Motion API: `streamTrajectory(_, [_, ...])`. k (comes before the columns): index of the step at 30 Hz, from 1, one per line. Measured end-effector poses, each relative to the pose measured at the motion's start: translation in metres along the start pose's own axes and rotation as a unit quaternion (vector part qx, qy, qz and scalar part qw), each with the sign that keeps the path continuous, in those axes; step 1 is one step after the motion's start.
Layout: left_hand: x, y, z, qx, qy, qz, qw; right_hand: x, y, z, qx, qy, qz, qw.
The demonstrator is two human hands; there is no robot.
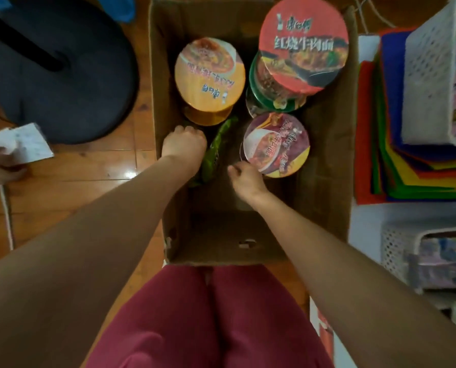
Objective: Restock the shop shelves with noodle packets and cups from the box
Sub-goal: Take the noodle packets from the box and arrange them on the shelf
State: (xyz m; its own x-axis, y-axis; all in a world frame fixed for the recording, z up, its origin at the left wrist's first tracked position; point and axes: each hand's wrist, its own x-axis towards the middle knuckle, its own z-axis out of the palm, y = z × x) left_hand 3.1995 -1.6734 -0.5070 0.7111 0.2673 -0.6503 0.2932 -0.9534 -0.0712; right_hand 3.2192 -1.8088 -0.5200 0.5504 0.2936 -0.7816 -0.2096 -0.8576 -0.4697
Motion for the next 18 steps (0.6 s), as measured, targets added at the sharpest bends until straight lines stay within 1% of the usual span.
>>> streamTrajectory(3, [0.033, 0.0, 0.014, 0.066, 0.004, 0.007, 0.998, 0.027, 0.001, 0.018, 0.011, -0.013, 0.008, 1.0])
streamTrajectory(7, [0.06, -0.003, 0.023, 0.182, -0.009, 0.026, 0.983, 0.051, 0.0, 0.038, 0.049, -0.025, 0.025, 0.998])
streamTrajectory(9, [0.067, -0.005, 0.028, 0.215, -0.023, 0.029, 0.976, 0.06, 0.002, 0.045, 0.054, -0.019, 0.033, 0.998])
streamTrajectory(11, [0.07, -0.005, 0.035, 0.246, -0.043, 0.027, 0.968, 0.065, 0.004, 0.05, 0.053, 0.005, 0.029, 0.998])
streamTrajectory(15, [0.076, 0.0, 0.04, 0.26, -0.066, 0.025, 0.963, 0.068, 0.011, 0.051, 0.035, 0.045, 0.016, 0.998])
streamTrajectory(18, [0.08, 0.002, 0.041, 0.247, -0.056, 0.014, 0.967, 0.066, 0.02, 0.048, 0.007, 0.048, 0.009, 0.999])
